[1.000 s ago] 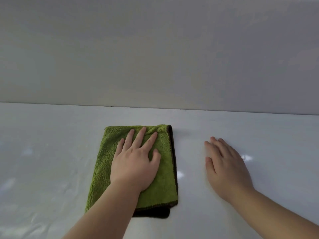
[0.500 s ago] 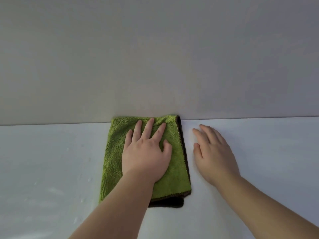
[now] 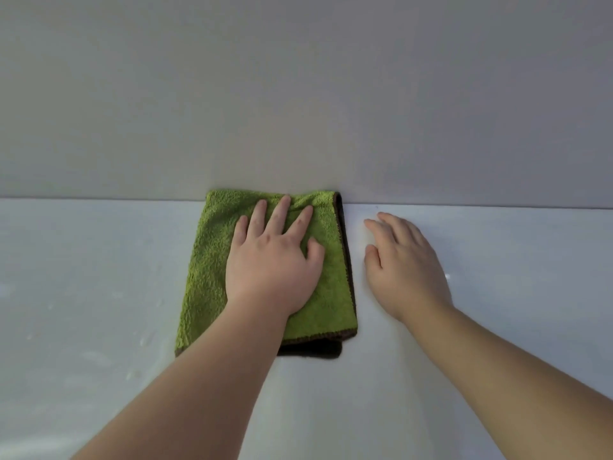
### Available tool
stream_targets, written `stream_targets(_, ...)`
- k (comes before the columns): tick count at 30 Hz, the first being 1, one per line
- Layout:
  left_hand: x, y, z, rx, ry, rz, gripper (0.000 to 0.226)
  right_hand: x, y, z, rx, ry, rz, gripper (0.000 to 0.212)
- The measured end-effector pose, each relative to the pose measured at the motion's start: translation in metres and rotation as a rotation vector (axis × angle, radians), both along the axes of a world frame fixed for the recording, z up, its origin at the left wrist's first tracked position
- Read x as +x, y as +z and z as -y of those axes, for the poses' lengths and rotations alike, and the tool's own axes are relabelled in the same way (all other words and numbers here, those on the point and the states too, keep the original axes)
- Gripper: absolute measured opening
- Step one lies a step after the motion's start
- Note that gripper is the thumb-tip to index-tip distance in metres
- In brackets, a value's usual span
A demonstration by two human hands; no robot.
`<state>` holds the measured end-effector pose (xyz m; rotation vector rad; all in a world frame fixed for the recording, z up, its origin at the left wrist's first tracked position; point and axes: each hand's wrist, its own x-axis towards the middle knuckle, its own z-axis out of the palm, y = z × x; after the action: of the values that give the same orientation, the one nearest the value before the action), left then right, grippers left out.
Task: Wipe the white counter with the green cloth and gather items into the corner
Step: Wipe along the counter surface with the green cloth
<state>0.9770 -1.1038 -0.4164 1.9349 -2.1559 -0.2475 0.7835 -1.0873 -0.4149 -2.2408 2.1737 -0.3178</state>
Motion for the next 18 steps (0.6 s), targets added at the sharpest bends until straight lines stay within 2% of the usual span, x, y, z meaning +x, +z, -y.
stream_targets(6, 0.003, -0.001, -0.022, -0.013, 0.013, -0.001, 0.066, 0.0, -0.004, 0.0, -0.021, -0.008, 0.02, 0.043)
stream_targets(18, 0.012, 0.001, -0.122, 0.016, 0.028, 0.003, 0.066, 0.0, -0.002, -0.004, 0.015, 0.025, 0.022, 0.048)
